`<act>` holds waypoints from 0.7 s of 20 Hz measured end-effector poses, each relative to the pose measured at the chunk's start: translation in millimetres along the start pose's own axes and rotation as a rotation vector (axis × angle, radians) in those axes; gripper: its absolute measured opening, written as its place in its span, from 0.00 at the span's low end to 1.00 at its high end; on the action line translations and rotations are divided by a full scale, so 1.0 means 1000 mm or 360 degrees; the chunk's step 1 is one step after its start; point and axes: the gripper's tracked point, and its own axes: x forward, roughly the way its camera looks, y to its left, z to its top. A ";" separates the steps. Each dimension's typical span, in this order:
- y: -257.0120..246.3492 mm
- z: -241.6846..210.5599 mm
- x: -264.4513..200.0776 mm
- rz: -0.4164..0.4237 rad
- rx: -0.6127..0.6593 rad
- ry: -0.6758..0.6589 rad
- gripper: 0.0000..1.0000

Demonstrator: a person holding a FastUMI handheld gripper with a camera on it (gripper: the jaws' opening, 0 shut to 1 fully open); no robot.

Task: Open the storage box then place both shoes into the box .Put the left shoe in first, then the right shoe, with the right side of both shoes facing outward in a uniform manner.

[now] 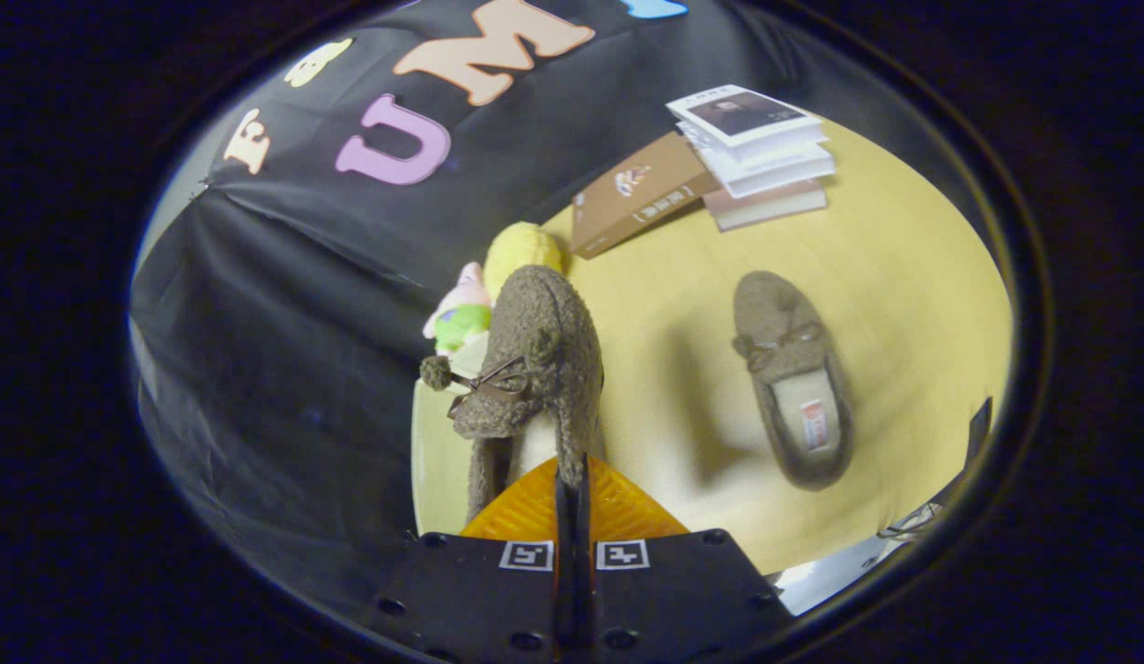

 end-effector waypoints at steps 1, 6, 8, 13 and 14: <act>0.018 -0.002 -0.001 0.0053 0.0012 0.0012 0.03; 0.088 -0.023 0.023 0.0250 0.0052 0.0135 0.03; 0.097 -0.039 0.043 0.0219 0.0044 0.0202 0.03; 0.097 -0.078 0.100 0.0047 0.0014 0.0328 0.03; 0.095 -0.085 0.110 0.0003 -0.0003 0.0336 0.03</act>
